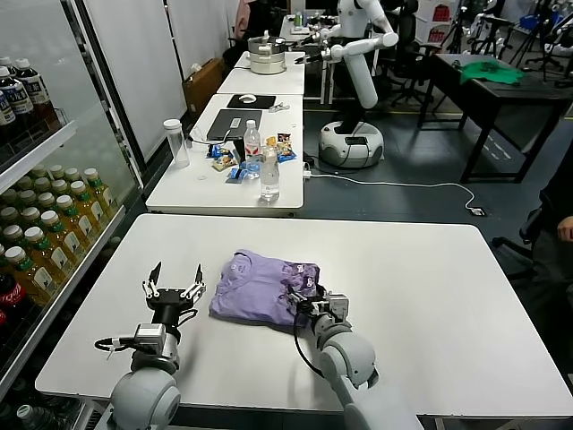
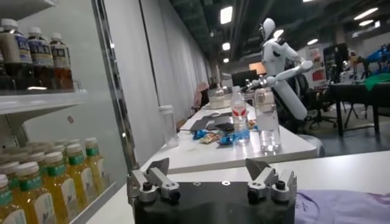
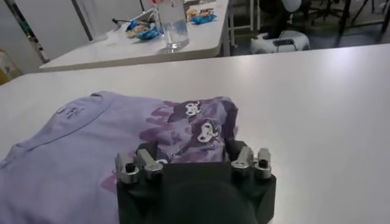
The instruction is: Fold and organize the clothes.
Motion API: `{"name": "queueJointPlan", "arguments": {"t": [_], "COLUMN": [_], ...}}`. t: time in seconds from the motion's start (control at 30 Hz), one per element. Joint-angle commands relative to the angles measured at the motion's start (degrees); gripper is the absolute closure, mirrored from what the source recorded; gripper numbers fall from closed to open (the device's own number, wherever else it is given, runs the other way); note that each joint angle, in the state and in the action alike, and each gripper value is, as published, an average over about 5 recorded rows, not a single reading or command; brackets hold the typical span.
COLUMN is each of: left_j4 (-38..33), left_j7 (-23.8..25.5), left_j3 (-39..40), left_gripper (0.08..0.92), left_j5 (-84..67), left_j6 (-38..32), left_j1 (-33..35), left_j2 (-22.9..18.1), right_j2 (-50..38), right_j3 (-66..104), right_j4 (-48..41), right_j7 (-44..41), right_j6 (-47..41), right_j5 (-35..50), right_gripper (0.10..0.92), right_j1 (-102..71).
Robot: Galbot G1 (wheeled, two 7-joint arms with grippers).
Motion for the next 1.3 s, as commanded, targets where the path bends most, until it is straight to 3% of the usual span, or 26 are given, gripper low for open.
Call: {"name": "queueJointPlan", "arguments": {"t": [0.03, 0.6, 0.7, 0.87, 1.0, 1.13, 1.3], "left_j4": [-0.7, -0.2, -0.3, -0.5, -1.0, -2.1, -4.6], "left_j7": [0.1, 0.6, 0.8, 1.2, 1.7, 2.8, 5.7], "left_j3": [-2.0, -0.6, -0.3, 0.1, 0.5, 0.7, 0.6], "left_gripper": [0.177, 0.177, 0.177, 0.177, 0.177, 0.177, 0.177], "left_j5": [0.4, 0.3, 0.3, 0.4, 0.5, 0.2, -1.2], "left_j6": [-0.6, -0.2, -0.1, -0.1, -0.1, -0.4, -1.9], "left_j1": [2.1, 1.5, 1.4, 1.5, 1.7, 2.5, 4.5], "left_j2": [0.6, 0.4, 0.3, 0.1, -0.3, -0.5, -0.5], "right_j2": [-1.1, -17.2, -20.0, -23.4, -23.5, -22.7, -21.9], "right_j3": [-1.0, 5.3, 6.5, 7.6, 9.0, 13.0, 21.4], "right_j4": [-2.7, -5.0, -6.3, -6.7, -2.7, 4.2, 14.6], "right_j7": [0.8, -4.1, -5.5, -9.3, -9.7, -8.9, -9.0], "right_j6": [-0.2, -0.7, -0.7, 0.8, 10.3, 18.4, 22.2], "right_j5": [2.2, 4.3, 4.3, 0.5, -5.2, -9.9, -11.5], "right_gripper": [0.357, 0.845, 0.895, 0.904, 0.884, 0.787, 0.641], "right_j1": [3.4, 9.5, 10.5, 10.1, 5.5, -3.0, -15.2]}}
